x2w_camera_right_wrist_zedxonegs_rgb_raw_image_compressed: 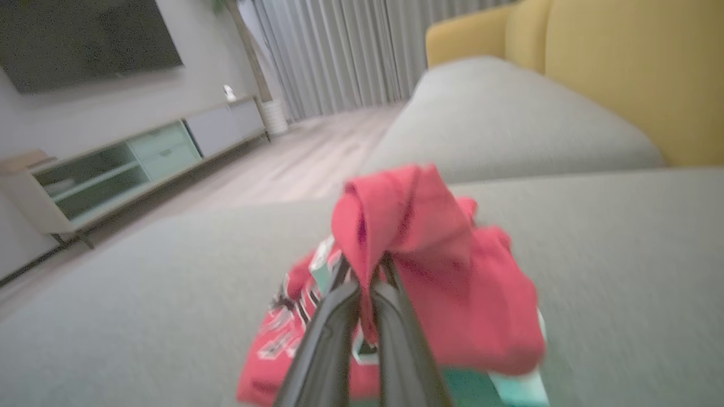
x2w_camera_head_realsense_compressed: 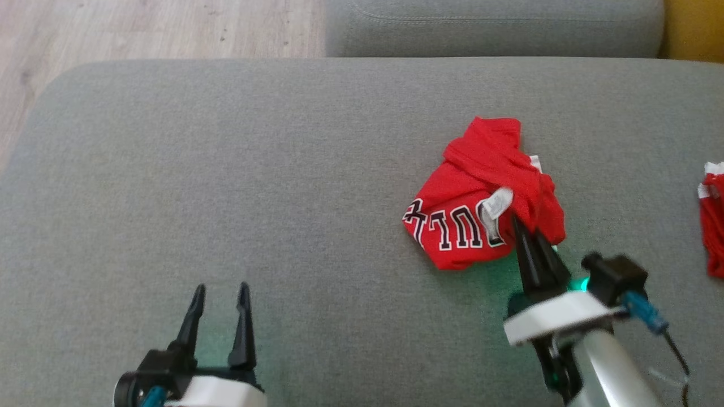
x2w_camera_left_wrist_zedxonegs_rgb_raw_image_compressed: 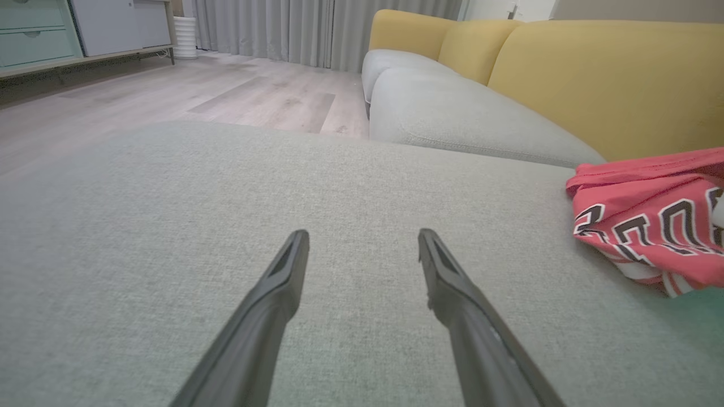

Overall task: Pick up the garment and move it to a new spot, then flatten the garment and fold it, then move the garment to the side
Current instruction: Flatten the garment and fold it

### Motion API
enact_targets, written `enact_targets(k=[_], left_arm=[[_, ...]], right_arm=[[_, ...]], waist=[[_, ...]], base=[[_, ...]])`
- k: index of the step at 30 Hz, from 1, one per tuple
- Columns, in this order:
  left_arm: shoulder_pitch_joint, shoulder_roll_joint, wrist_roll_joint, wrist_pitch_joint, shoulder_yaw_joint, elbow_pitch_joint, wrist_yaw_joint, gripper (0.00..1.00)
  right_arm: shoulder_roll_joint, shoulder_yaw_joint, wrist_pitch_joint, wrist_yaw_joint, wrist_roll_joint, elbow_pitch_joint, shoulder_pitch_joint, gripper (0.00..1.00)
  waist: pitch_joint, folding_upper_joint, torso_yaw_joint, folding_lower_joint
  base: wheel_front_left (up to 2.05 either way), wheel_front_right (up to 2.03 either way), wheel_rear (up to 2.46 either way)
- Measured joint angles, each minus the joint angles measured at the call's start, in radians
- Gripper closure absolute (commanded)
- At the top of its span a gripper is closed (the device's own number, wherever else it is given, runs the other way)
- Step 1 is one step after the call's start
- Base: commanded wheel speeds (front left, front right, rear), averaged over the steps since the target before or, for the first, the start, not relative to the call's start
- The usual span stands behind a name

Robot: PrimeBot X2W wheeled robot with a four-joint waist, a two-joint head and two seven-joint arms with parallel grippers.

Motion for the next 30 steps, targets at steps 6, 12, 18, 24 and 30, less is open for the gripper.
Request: enact_targets(k=[6,12,18,24,30], left_arm=[[-0.034,-0.001,-0.016,0.0,-0.041,0.002,0.004,0.0],[-0.033,-0.001,-0.034,0.0,-0.077,0.033,0.002,0.0],[-0.025,0.0,-0.044,0.0,-0.101,0.061,-0.001,0.0],[0.002,0.0,-0.051,0.0,-0.094,0.063,0.0,0.0],[0.015,0.001,-0.061,0.0,-0.091,0.063,0.002,0.0]], right_arm=[[-0.002,0.101,0.0,0.0,0.007,-0.156,-0.199,1.0],[-0.018,0.253,-0.002,0.0,0.018,-0.117,-0.632,1.0],[-0.019,0.315,-0.006,0.0,0.023,0.032,-0.942,1.0],[-0.02,0.167,-0.009,0.0,-0.067,0.179,-1.08,1.0],[-0.106,0.017,-0.009,0.0,-0.192,0.4,-1.055,1.0]], waist=[[-0.001,0.0,0.041,0.0],[-0.012,0.0,0.124,0.0],[-0.02,0.0,0.234,0.0],[-0.025,0.0,0.311,-0.0001],[-0.013,0.0,0.274,0.0]], base=[[0.0,0.0,0.0],[0.0,0.0,0.0],[0.0,0.0,0.0],[0.0,0.0,0.0],[0.0,0.0,0.0]])
